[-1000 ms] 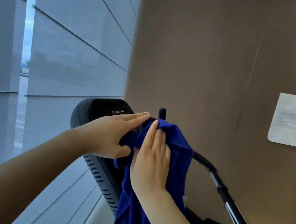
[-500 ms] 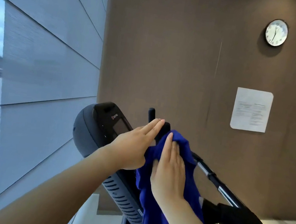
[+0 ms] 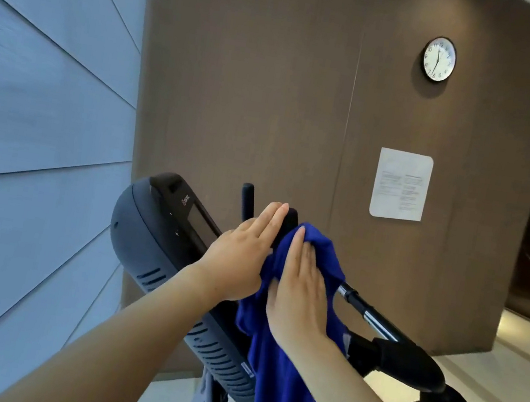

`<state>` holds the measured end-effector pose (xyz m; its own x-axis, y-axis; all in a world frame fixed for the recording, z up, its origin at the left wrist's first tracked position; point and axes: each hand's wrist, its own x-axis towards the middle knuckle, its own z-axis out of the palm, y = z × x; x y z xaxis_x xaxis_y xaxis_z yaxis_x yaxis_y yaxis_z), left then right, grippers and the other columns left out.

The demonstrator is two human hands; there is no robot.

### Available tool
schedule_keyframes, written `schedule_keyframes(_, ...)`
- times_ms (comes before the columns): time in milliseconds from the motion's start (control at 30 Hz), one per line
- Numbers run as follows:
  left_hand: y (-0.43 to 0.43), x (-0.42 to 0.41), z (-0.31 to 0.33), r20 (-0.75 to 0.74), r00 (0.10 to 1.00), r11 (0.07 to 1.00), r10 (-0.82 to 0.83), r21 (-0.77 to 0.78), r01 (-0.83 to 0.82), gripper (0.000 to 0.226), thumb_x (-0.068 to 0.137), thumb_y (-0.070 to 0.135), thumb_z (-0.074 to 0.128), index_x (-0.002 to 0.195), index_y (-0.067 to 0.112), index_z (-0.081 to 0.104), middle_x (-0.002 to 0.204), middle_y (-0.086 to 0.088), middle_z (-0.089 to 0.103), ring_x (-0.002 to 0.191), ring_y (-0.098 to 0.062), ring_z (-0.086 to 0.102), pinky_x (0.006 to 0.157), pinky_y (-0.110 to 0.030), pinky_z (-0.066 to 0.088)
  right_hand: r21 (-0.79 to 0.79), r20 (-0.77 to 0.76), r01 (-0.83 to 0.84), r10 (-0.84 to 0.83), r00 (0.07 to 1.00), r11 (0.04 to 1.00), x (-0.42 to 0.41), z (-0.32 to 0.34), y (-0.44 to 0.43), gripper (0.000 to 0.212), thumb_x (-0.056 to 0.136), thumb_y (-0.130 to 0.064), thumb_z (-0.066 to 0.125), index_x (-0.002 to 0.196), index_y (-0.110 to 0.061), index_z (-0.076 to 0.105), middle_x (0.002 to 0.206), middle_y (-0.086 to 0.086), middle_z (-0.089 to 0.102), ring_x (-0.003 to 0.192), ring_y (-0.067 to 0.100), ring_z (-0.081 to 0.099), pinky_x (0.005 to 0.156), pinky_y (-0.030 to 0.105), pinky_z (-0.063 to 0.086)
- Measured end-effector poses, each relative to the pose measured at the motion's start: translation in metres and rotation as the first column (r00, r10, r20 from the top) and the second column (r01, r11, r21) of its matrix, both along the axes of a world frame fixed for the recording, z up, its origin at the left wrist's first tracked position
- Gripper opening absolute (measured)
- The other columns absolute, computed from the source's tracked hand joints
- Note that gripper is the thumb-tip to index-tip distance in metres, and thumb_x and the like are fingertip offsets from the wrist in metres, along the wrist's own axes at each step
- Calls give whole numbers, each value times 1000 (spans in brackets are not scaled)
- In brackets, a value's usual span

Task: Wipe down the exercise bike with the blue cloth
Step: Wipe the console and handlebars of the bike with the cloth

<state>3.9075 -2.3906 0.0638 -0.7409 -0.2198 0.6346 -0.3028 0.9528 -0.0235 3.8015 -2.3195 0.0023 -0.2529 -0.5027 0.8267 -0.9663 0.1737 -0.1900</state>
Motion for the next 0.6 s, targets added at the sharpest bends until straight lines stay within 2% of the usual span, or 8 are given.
schedule_keyframes(67, -2, -1, -2, -16, 1000, 1000, -25, 10, 25, 98, 78, 6, 53, 145, 26, -16, 154, 14, -13, 137, -18, 20, 99, -25, 35, -35, 30, -42, 43, 999, 998, -1, 19, -9, 87, 93, -24, 48, 138, -19, -25, 156, 7, 2, 142, 14, 5, 112, 24, 13)
schedule_keyframes(167, -2, -2, -4, -5, 999, 999, -34, 9, 35, 100, 77, 7, 55, 144, 25, -17, 154, 13, -13, 137, -18, 21, 101, -27, 34, -55, 89, -98, 103, 991, 994, -1, 20, -10, 85, 92, -26, 50, 144, -18, -16, 156, 5, 6, 141, 13, 12, 110, 25, 25)
schedule_keyframes(267, 3, 1, -5, 28, 999, 998, 40, -42, -38, 103, 74, 9, 56, 143, 22, -20, 155, 7, -16, 140, -18, 12, 106, -31, 31, 19, 132, -106, 102, 986, 994, -6, -5, 4, 87, 92, -32, 50, 140, -23, -22, 156, 3, 8, 141, 12, 15, 108, 29, 31)
schedule_keyframes(333, 9, 4, -12, 60, 990, 989, 128, -88, -123, 103, 74, 13, 54, 143, 19, -22, 153, 4, -23, 142, -17, -2, 112, -36, 25, 122, 70, -16, 7, 997, 992, -9, -28, 21, 92, 88, -34, 56, 142, -18, -17, 153, 6, 21, 138, 15, 27, 105, 31, 35)
schedule_keyframes(400, 17, 8, -22, 82, 979, 977, 187, -116, -177, 96, 78, 23, 51, 144, 18, -19, 150, 4, -29, 141, -15, -14, 116, -40, 14, 188, -93, 97, -81, 992, 977, -16, -50, 40, 95, 80, -27, 67, 145, -9, -1, 144, 10, 40, 129, 22, 42, 101, 35, 39)
schedule_keyframes(433, 20, 11, -27, 91, 976, 973, 196, -139, -183, 91, 81, 28, 48, 144, 18, -17, 149, 4, -30, 140, -14, -18, 117, -41, 11, 222, -162, 146, -111, 980, 964, -22, -56, 49, 94, 79, -23, 69, 145, -8, 4, 141, 9, 44, 127, 23, 44, 101, 35, 39)
schedule_keyframes(500, 24, 14, -34, 107, 977, 965, 185, -208, -160, 84, 84, 34, 42, 146, 20, -12, 149, 5, -29, 138, -13, -22, 117, -42, 6, 273, -245, 206, -139, 960, 940, -39, -61, 65, 87, 83, -21, 63, 147, -10, 5, 141, 5, 42, 129, 21, 39, 105, 35, 33)
schedule_keyframes(600, 28, 7, -39, 170, 973, 945, 154, -312, -96, 78, 85, 44, 38, 148, 22, -4, 154, 5, -19, 136, -11, -24, 113, -43, -3, 320, -193, 214, -157, 969, 923, -55, -56, 69, 77, 88, -31, 55, 146, -10, 8, 142, 4, 40, 130, 20, 36, 107, 34, 28)
